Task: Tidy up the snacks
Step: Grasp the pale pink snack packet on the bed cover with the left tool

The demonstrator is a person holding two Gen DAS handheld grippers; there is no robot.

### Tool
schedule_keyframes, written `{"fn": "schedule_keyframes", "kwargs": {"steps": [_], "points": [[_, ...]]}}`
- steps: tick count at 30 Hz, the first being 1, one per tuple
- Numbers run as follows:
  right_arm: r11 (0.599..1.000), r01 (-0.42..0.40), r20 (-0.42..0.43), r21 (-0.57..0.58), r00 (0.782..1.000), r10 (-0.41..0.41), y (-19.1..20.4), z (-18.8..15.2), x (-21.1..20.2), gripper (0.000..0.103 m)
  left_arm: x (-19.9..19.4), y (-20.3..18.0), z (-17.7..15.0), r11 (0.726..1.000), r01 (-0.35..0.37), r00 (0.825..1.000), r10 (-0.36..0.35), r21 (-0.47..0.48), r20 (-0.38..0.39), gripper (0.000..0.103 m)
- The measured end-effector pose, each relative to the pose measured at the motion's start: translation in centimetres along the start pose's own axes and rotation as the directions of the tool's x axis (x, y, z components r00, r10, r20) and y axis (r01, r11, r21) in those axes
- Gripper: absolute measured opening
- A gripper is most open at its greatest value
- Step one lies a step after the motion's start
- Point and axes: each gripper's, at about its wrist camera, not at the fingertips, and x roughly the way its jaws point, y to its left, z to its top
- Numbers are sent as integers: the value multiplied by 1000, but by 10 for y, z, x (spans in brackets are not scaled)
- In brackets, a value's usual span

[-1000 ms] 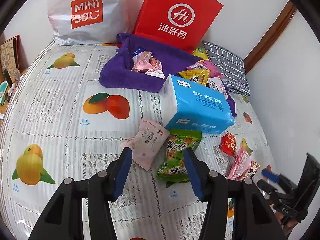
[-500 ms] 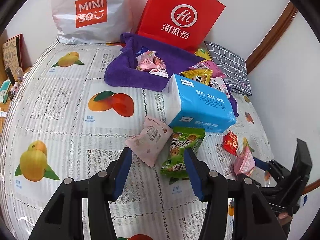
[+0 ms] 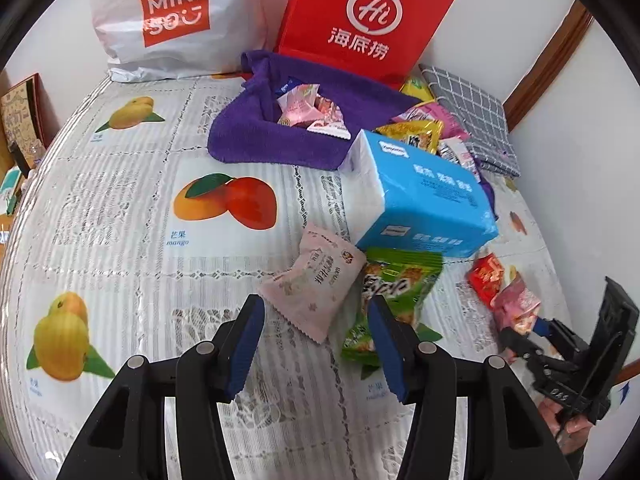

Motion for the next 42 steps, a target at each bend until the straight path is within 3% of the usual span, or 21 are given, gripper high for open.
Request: {"fn": "schedule_keyframes", "kwargs": {"steps": [3,9,12,18,23,27,30,34,42], "points": [[1000,11,15,23,1000,-11,-6,-1,-3,62,11,-2,5,999,-33,999,33,35,-8,51],[991,135,34,-4,990,-135,-15,-8,-10,62,34,-14,9,985,-90,995,97,147,-37,51],[988,153,52,-2,987,-153,-20,-11,-10,63,39,-19,9,978,-109,994,112,179,-5,58],[987,153,47,39,987,-155,-30,-10,4,64,47,-29,5,952,-166,986,162,258,36,57],[985,170,54,28,984,-172,-29,-9,6,64,39,-21,-1,962,-152,988,150,226,28,53],[987,157,54,38,986,-159,-31,-9,6,64,38,-21,-8,958,-156,988,149,242,49,57],[987,159,51,34,986,-161,-31,-9,7,65,44,-29,-10,943,-190,982,177,272,74,66],[987,157,50,36,986,-159,-31,-9,8,65,43,-28,-14,949,-195,978,168,247,126,67],[986,160,52,36,985,-162,-30,-9,8,65,37,-30,-23,955,-214,973,188,204,136,66]]}}
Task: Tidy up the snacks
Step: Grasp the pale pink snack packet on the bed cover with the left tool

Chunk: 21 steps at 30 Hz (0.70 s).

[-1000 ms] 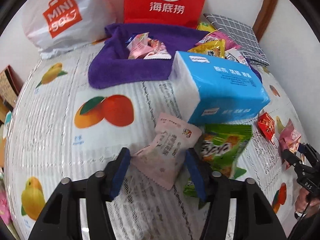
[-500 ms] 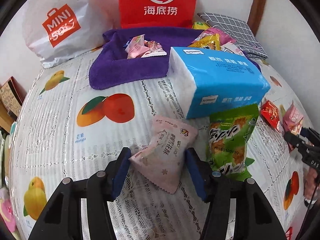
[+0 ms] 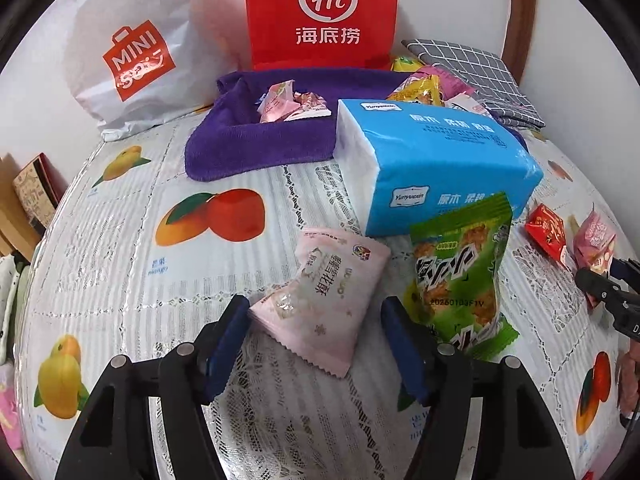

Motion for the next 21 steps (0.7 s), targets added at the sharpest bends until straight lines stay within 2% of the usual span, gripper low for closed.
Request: {"fn": "schedule_keyframes", "kwargs": {"steps": [8,10,12,17,21], "points": [[999,-28,8,22,1000,28,-5,0,-1,64,-1,0,-1,1000,-16,1000,16,-20,0,65],[999,-33,15,33,999,32,-6,0,-2,62,-3,-1,-1,999,-29,1000,29,-25,5,52],[998,-34,21,43,999,33,-8,0,-3,61,-5,0,-3,999,-31,999,31,-39,6,48],[998,-40,36,55,999,38,-10,-1,-5,57,-13,5,-5,996,21,1000,-22,-84,-17,45],[997,-49,48,59,998,46,-11,-2,-8,55,-23,7,-9,994,25,1000,-26,-108,-14,45]]}}
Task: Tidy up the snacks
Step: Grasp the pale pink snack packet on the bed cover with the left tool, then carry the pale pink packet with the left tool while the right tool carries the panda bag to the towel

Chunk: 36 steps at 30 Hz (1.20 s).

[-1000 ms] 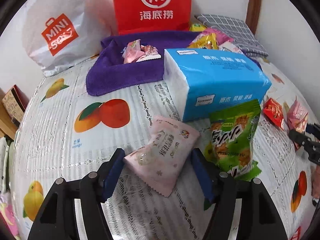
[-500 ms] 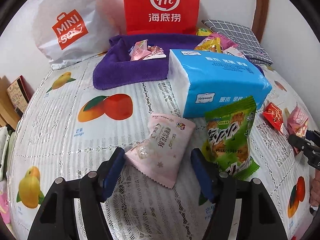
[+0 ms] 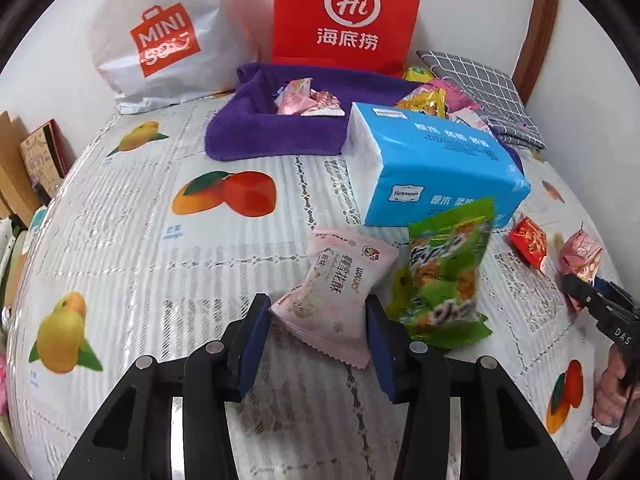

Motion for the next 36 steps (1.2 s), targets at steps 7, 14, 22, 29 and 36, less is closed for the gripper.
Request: {"fn": "schedule_keyframes", "kwargs": {"steps": [7,14,22,29,36], "points": [[1000,14,9,-9,1000,-14,13,-1,-14,55,-35,-6,6,999,33,998,-33,2,60,45],[1000,-14,80,-25,997,16,35,30,-55,55,-54,-22,25,990,140,987,-139,-7,80,45],[997,-59,94,-56,994,64,64,81,-74,55,-65,-45,59,984,177,979,-176,1,104,45],[996,-75,123,-55,989,81,73,123,-73,55,-71,-55,95,987,160,978,-161,18,136,45],[993,-82,152,-79,984,94,81,166,-64,55,-73,-54,134,986,168,972,-168,14,165,45]]}}
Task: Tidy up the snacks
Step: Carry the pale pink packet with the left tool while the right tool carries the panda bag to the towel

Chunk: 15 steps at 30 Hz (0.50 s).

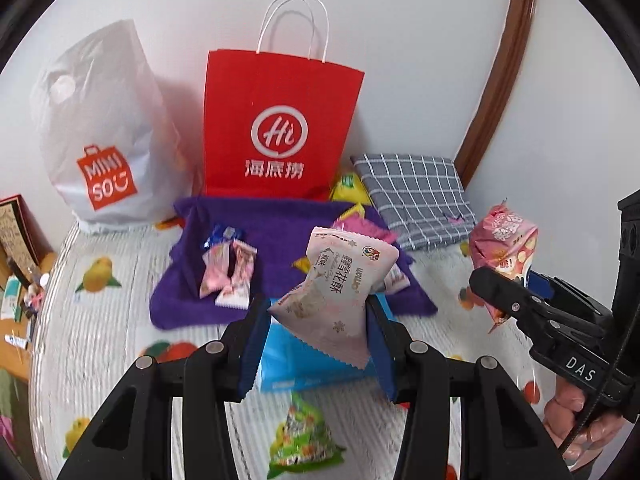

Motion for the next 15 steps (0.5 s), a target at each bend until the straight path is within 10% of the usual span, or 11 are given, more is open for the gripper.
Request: {"fn": "schedule_keyframes", "kwargs": {"steps": [15], "points": [[1000,-21,-47,-1,999,21,-14,54,57,55,41,20,39,1000,3,1000,-4,-25,-16,45]]}}
